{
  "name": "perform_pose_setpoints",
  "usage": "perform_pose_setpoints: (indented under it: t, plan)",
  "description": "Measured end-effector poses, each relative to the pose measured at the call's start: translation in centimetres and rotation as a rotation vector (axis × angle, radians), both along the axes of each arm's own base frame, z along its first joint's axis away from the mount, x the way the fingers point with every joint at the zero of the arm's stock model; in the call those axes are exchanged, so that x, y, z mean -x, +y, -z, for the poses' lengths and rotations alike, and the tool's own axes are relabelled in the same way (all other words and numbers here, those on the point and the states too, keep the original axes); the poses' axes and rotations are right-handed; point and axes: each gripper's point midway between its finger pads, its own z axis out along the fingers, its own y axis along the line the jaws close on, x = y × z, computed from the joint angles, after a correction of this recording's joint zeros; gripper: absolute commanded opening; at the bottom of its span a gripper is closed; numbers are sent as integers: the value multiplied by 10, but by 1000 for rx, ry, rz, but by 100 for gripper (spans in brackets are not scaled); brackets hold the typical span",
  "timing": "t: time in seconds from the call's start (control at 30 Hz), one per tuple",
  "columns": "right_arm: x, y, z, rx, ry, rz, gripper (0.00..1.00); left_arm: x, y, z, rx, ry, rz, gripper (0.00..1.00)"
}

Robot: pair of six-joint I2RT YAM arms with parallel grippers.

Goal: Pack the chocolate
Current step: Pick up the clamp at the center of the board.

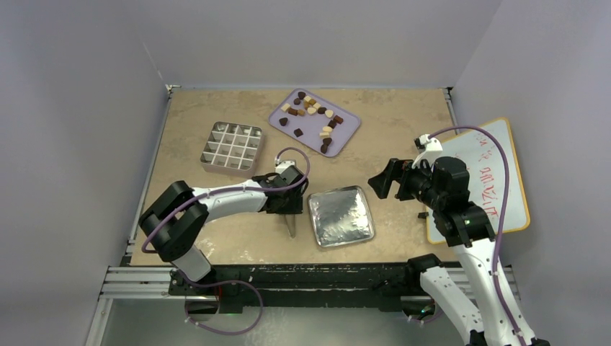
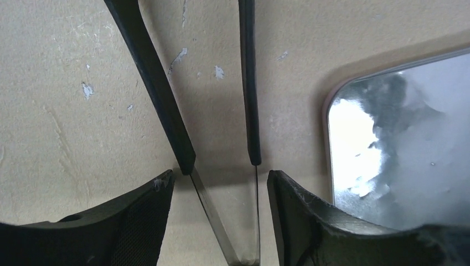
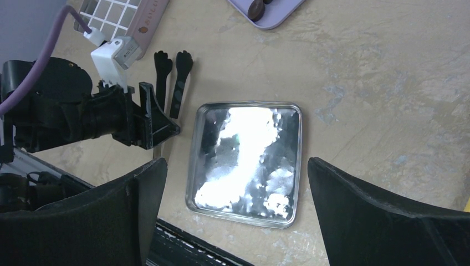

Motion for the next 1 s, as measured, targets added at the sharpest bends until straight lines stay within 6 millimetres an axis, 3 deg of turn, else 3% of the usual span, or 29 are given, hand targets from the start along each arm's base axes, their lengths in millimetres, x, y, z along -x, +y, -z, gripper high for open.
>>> perform_pose_setpoints:
  t: [0.3, 0.6, 0.8, 1.0]
  plan:
    - [0, 0, 0, 4, -4, -2, 99, -8, -8, 4, 28, -24, -19, 50]
    - [1, 1, 0, -1, -9, -14, 97, -6, -3, 2, 13, -22, -26, 40]
    - [1, 3, 1, -15, -5, -16, 96, -5, 0, -20, 13, -41, -2, 33]
    - [2, 10, -3, -54, -6, -38, 93, -15, -8, -62, 35, -96, 45, 32]
